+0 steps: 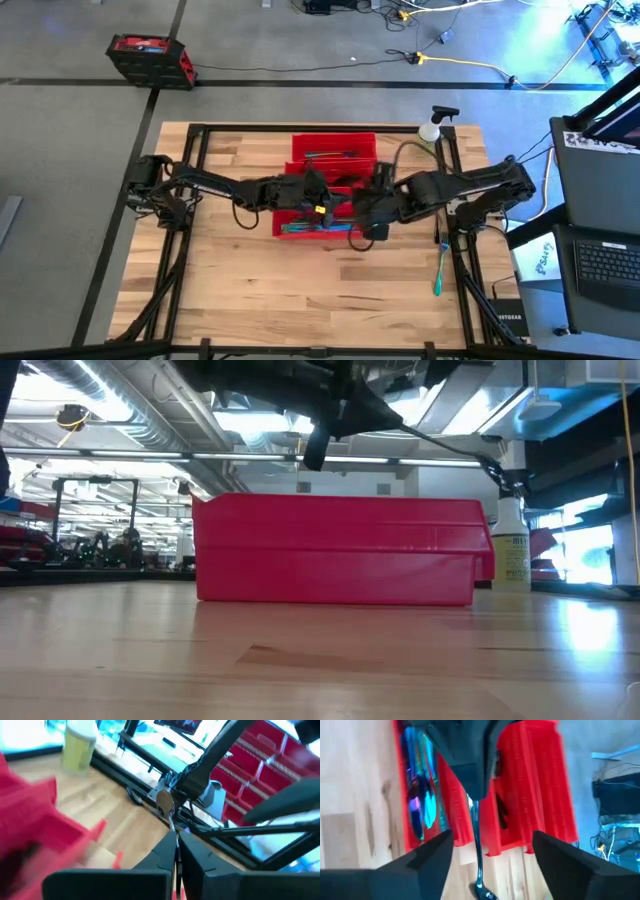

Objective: Sort silverware
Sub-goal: Put the black spoon into the middle red bin

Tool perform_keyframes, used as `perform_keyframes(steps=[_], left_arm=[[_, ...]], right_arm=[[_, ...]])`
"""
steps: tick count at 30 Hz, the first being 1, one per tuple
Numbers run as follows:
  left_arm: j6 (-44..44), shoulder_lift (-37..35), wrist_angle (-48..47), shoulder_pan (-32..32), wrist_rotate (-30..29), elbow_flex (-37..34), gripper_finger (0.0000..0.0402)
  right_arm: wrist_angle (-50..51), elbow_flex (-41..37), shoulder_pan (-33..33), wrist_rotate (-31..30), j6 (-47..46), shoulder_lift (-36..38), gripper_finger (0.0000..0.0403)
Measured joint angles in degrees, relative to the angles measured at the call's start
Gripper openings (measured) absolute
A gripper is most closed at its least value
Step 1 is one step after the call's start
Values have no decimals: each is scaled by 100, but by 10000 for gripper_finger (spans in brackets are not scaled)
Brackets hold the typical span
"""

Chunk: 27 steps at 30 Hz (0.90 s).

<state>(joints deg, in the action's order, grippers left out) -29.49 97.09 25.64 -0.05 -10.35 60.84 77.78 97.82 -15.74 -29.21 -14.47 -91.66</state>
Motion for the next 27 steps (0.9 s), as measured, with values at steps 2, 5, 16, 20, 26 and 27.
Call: perform_keyframes(steps=[2,5,16,20,26,27], left_arm=[[514,-83,-101,129,114,0,0],[1108,-256,-269,299,259,-3,0],[4672,-1027,-1533,190,-447,-65,0],[5794,-1048,-1821,192,-457,-68,0],[6653,-1046,-2283,321,-150,-105,0],[6796,-1046,-2290,357,-90,-148,0]], right_arm=[[43,0,-111,-272,-262,198,274],[183,0,-347,-621,-788,548,276],[1180,-272,-1255,-1859,-3844,1246,275],[1226,-831,-1273,-1834,-4440,1268,277],[1224,-1631,-1275,-1697,-5011,1287,278],[1229,-1731,-1275,-1647,-5094,1285,278]])
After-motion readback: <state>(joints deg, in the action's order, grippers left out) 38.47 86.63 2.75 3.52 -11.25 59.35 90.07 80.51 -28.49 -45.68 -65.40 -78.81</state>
